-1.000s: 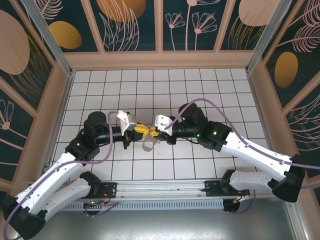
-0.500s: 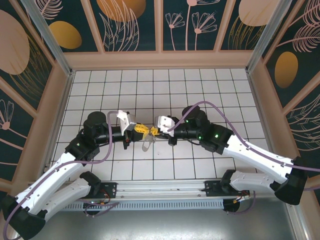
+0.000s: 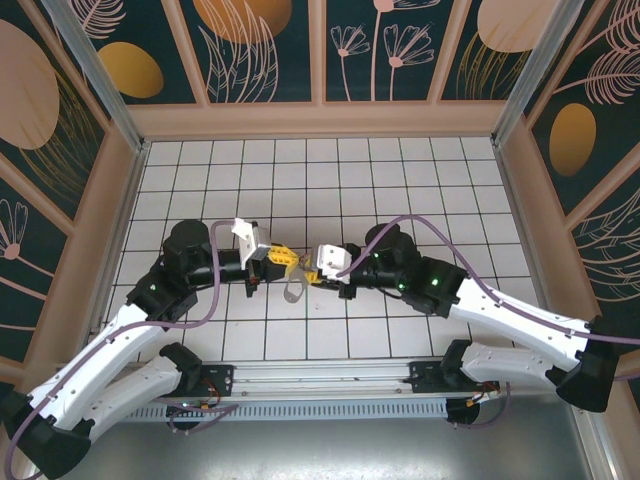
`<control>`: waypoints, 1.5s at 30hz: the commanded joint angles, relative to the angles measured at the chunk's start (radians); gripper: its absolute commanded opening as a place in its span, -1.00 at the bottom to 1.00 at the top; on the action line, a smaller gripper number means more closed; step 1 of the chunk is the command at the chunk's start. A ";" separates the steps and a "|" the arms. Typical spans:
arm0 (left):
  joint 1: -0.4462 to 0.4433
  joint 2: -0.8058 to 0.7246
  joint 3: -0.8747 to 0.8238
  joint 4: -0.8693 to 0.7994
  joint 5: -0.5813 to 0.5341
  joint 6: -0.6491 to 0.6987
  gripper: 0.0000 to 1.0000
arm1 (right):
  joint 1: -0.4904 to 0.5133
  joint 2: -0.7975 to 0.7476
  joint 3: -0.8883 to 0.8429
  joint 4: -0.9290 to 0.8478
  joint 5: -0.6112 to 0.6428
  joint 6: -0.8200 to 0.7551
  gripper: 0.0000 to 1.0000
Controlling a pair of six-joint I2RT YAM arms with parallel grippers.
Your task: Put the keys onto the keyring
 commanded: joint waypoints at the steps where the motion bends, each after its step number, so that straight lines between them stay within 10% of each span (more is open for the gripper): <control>1: -0.003 0.009 0.035 -0.011 0.043 0.028 -1.00 | 0.013 -0.033 -0.020 0.060 0.048 -0.020 -0.56; 21: -0.003 0.023 0.055 -0.044 0.111 0.041 -1.00 | 0.026 -0.054 -0.029 0.140 0.128 -0.041 -0.24; 32: -0.003 0.020 0.050 -0.042 0.109 0.045 -1.00 | 0.034 -0.026 -0.019 0.112 0.073 -0.055 -1.00; 45: -0.002 0.011 0.047 -0.028 0.103 0.043 -1.00 | 0.029 0.003 -0.011 0.059 0.239 -0.020 -1.00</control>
